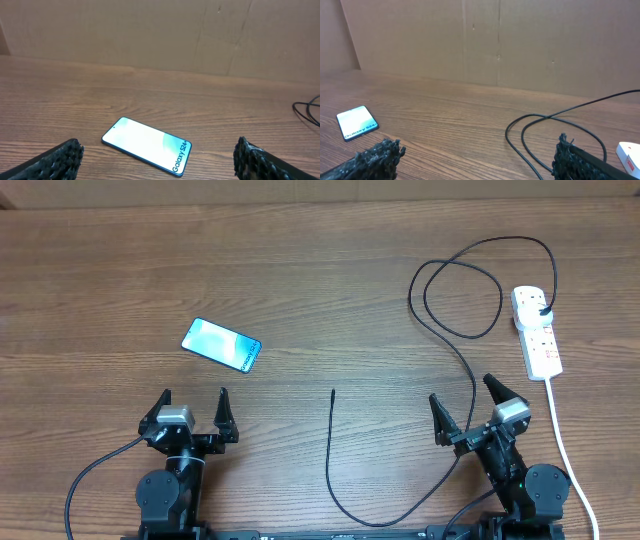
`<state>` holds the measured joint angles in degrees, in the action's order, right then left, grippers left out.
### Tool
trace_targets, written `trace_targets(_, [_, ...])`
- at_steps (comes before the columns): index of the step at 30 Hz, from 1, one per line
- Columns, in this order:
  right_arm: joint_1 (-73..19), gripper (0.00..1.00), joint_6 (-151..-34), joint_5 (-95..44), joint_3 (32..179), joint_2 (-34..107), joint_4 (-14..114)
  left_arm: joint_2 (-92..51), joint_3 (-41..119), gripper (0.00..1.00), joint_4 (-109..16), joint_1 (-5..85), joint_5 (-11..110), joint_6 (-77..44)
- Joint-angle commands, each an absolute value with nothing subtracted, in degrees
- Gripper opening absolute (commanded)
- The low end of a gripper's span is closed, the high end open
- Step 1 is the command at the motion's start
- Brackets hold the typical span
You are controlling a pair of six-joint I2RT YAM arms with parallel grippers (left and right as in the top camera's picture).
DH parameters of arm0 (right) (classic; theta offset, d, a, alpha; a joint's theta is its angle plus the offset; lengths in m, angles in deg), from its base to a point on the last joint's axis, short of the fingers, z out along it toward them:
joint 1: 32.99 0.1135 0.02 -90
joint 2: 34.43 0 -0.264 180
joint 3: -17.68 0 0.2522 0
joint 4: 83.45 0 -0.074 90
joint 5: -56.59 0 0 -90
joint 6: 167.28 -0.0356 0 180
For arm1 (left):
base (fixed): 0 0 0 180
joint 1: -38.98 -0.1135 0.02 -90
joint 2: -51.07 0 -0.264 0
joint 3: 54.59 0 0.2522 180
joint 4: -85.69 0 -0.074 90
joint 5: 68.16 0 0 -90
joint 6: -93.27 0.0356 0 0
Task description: Plug charger to phone and switch on socket
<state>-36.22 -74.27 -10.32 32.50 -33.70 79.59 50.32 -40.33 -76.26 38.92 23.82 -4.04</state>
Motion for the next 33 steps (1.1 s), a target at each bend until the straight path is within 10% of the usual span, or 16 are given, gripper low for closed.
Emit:
trace_targets(1, [-35.7, 1.0, -74.3, -10.9, 31.9, -34.3, 79.7, 50.8, -40.6, 1.0, -76.2, 38.6, 24.4, -4.5])
trace_targets(33, [-35.7, 1.0, -74.3, -10.9, 31.9, -34.3, 79.7, 50.8, -40.6, 1.0, -76.1, 38.6, 23.2, -4.4])
